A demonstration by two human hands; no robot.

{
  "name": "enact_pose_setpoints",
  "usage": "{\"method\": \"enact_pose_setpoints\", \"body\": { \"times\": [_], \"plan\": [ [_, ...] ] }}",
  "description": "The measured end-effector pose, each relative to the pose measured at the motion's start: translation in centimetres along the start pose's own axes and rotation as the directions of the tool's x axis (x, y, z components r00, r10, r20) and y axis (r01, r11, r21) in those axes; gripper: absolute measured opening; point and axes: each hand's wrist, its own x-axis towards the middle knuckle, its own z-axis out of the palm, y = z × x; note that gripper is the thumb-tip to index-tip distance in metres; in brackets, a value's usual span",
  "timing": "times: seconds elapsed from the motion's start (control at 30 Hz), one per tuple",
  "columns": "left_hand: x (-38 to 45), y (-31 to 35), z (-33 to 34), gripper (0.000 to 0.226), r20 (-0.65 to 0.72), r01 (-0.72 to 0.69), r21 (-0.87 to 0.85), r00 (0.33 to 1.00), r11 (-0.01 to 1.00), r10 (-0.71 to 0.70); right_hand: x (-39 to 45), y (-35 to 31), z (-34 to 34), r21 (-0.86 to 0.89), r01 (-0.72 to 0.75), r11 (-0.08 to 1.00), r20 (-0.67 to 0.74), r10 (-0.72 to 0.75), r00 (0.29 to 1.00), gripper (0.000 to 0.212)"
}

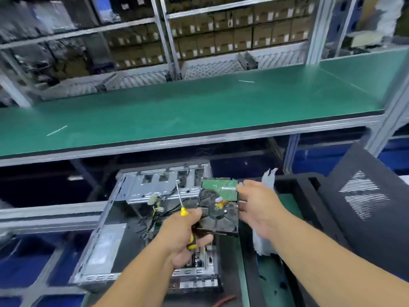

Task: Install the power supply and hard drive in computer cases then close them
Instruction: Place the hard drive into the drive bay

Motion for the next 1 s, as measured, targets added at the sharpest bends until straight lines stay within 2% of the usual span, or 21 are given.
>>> {"method": "enact_pose_setpoints", "body": {
  "times": [0.07, 0.13, 0.2, 0.33, 0.4, 0.47, 0.53, 0.6, 0.67, 0.77, 0.87, 1.0],
  "plan": [
    [0.1, 0.2, -2.6, 0.023, -0.089, 0.007, -0.034, 0.996, 0.999, -0.01, 0.3, 2.6, 2.7, -0.052, -0.066, 0.996, 0.004, 0.066, 0.998, 0.044],
    [0.6, 0.3, -4.6, 0.018, -0.147, 0.033, -0.018, 0.988, 0.999, -0.035, 0.1, 4.6, 4.4, -0.092, -0.1, 0.991, -0.031, 0.097, 0.995, 0.051],
    [1.2, 0.3, -7.1, 0.022, -0.152, 0.068, 0.023, 0.986, 0.997, -0.064, -0.1, 6.0, 6.1, -0.158, -0.123, 0.98, -0.036, 0.119, 0.992, 0.052],
    [2.4, 1.4, -11.4, 0.028, 0.014, 0.032, 0.155, 0.999, 0.987, -0.035, -0.5, 6.0, 6.9, -0.244, -0.102, 0.964, -0.11, 0.077, 0.991, 0.046],
    [2.8, 2.5, -12.9, 0.042, 0.137, -0.025, 0.258, 0.991, 0.966, -0.011, -0.8, 5.5, 6.5, -0.262, -0.114, 0.958, -0.116, 0.086, 0.99, 0.041],
    [3.3, 3.8, -13.5, 0.048, 0.231, -0.06, 0.358, 0.973, 0.932, -0.026, -1.3, 5.1, 6.4, -0.292, -0.186, 0.938, -0.057, 0.178, 0.982, 0.035],
    [3.8, 5.2, -13.6, 0.041, 0.278, -0.059, 0.403, 0.959, 0.913, -0.061, -2.0, 4.8, 6.5, -0.3, -0.301, 0.905, 0.024, 0.323, 0.946, 0.025],
    [4.4, 6.2, -13.1, 0.044, 0.242, -0.002, 0.339, 0.967, 0.941, -0.085, -2.5, 4.9, 6.5, -0.184, -0.405, 0.895, 0.12, 0.43, 0.895, 0.022],
    [4.9, 6.4, -12.4, 0.051, 0.146, 0.073, 0.136, 0.985, 0.988, -0.093, -3.0, 5.3, 7.1, 0.041, -0.46, 0.887, 0.203, 0.443, 0.873, 0.03],
    [5.4, 4.9, -12.0, 0.051, -0.027, -0.021, -0.184, 0.999, 0.983, 0.016, -3.7, 7.0, 8.9, 0.34, -0.465, 0.817, 0.233, 0.406, 0.884, 0.048],
    [5.1, 2.5, -11.9, 0.055, -0.062, -0.048, -0.165, 0.997, 0.985, 0.039, -4.1, 8.5, 10.7, 0.428, -0.431, 0.795, 0.202, 0.381, 0.903, 0.037],
    [4.6, 0.4, -11.3, 0.036, -0.079, -0.062, -0.014, 0.995, 0.998, 0.061, -4.5, 9.9, 11.9, 0.36, -0.399, 0.843, 0.051, 0.41, 0.911, 0.025]
  ]
}}
